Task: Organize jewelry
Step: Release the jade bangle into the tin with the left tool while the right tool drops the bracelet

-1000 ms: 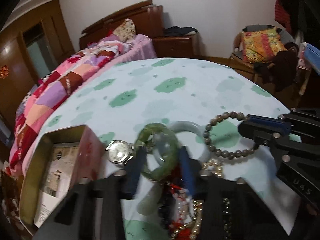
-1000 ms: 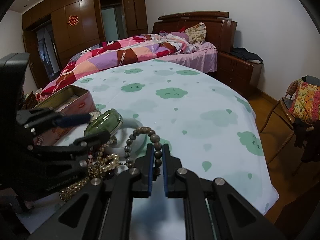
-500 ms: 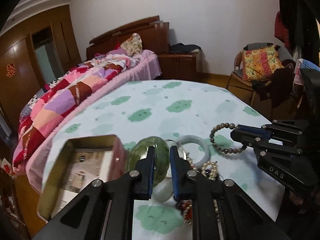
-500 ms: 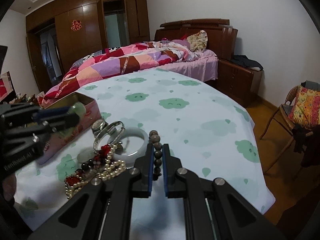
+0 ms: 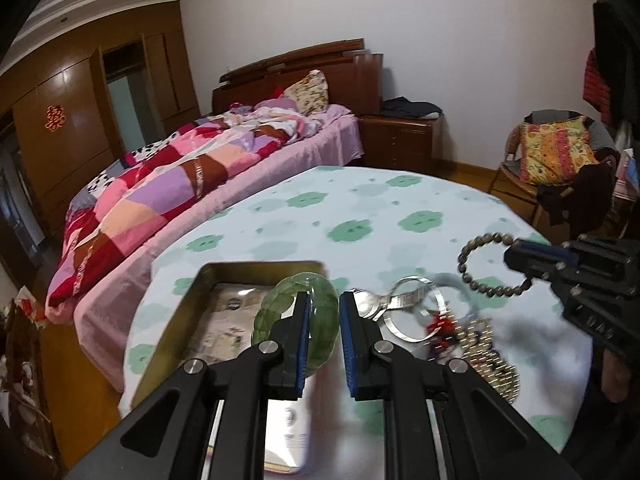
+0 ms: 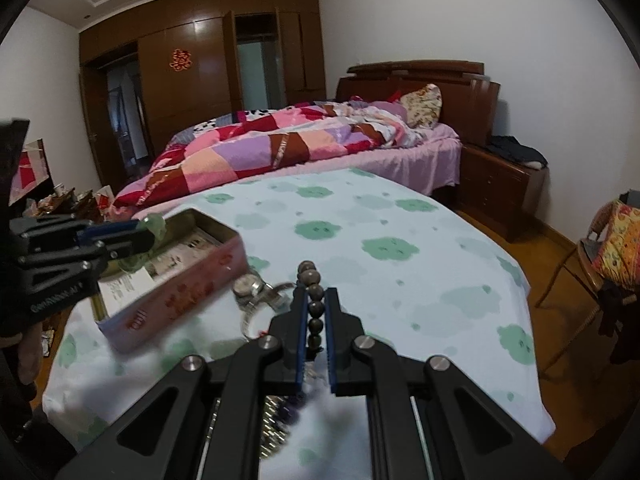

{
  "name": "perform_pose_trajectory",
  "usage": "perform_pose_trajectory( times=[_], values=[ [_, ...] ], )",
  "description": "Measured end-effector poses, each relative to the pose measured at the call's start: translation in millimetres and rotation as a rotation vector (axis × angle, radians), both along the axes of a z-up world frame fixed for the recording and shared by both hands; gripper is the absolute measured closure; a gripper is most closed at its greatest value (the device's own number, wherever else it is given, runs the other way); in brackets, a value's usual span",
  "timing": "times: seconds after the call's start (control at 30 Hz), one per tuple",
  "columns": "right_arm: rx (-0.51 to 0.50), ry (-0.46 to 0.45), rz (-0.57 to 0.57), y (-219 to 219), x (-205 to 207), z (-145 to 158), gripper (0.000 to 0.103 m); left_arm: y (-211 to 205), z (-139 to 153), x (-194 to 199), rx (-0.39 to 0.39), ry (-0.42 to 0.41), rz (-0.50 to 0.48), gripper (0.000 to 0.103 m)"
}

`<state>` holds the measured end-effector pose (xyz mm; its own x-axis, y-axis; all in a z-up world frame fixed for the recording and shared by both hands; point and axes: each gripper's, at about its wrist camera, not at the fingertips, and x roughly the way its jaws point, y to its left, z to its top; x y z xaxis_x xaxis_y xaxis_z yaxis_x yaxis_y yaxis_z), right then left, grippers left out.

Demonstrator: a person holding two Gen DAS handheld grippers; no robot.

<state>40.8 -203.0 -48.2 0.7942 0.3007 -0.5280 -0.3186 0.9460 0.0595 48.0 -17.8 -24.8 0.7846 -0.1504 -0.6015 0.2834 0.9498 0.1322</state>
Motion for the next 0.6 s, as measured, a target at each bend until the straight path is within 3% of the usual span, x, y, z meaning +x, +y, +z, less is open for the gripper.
perform_pose_trajectory(
  times=[0.6],
  values=[
    [-0.019, 0.014, 0.158, 87, 50, 12, 0.093, 64, -23, 40, 0.029, 0.042, 0.146, 0.088]
  ],
)
